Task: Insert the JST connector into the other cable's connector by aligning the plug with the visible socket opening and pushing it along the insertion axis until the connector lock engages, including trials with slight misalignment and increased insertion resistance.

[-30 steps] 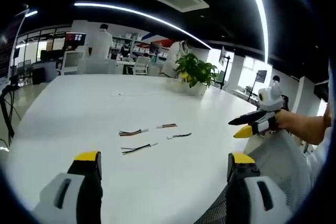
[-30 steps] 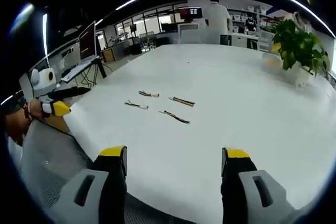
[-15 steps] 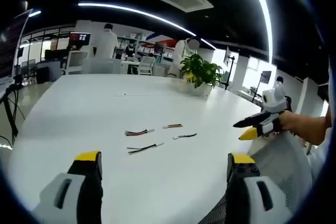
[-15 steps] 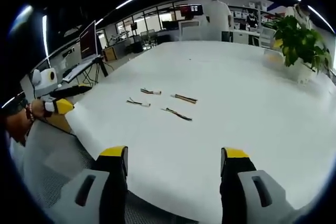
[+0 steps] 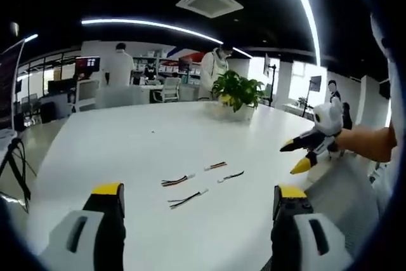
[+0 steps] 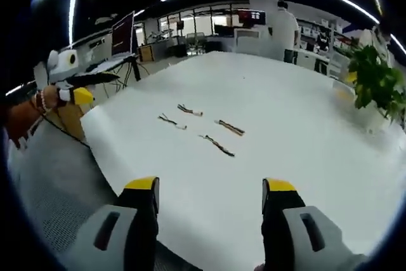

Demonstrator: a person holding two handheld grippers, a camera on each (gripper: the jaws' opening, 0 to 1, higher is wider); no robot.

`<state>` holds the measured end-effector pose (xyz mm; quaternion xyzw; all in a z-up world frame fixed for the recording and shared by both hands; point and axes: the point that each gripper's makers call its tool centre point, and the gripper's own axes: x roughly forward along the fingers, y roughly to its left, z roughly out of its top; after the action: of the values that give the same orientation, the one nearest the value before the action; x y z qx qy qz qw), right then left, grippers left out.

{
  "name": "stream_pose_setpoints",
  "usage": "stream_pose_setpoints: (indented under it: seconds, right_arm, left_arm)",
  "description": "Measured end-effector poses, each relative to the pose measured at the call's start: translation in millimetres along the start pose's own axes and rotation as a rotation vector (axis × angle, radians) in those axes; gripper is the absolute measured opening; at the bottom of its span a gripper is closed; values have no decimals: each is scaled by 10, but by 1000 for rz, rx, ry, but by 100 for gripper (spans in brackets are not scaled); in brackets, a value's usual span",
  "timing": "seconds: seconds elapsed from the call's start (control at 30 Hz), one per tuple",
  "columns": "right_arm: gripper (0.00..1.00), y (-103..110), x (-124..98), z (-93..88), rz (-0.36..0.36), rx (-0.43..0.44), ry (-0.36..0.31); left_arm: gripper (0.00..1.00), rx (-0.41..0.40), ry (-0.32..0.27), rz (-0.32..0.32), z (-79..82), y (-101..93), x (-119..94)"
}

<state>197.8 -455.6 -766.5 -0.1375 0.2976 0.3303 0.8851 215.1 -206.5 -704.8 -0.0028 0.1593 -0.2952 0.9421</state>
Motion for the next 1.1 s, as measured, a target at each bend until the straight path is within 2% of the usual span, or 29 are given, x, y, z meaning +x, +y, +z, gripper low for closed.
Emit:
stream_pose_setpoints:
  seconds: [0.07, 0.13, 0.33, 0.53, 1.1]
  right_arm:
    - [65, 5, 54, 68, 26, -76, -2]
    - [63, 11, 117, 119, 59, -111, -8]
    - [58, -79, 288, 181, 108, -131, -8]
    - [57, -156, 415, 272, 155, -131, -26]
    - [54, -347, 805, 356, 200, -140, -5]
  left_arm:
    - [96, 3, -7, -15, 34, 38, 66]
    - [96, 28, -31, -28, 77, 75, 146]
    - [95, -4, -52, -87, 95, 148, 395]
    - [95, 24, -40, -118, 71, 175, 618]
    - [94, 42, 3, -145, -55, 356, 1033]
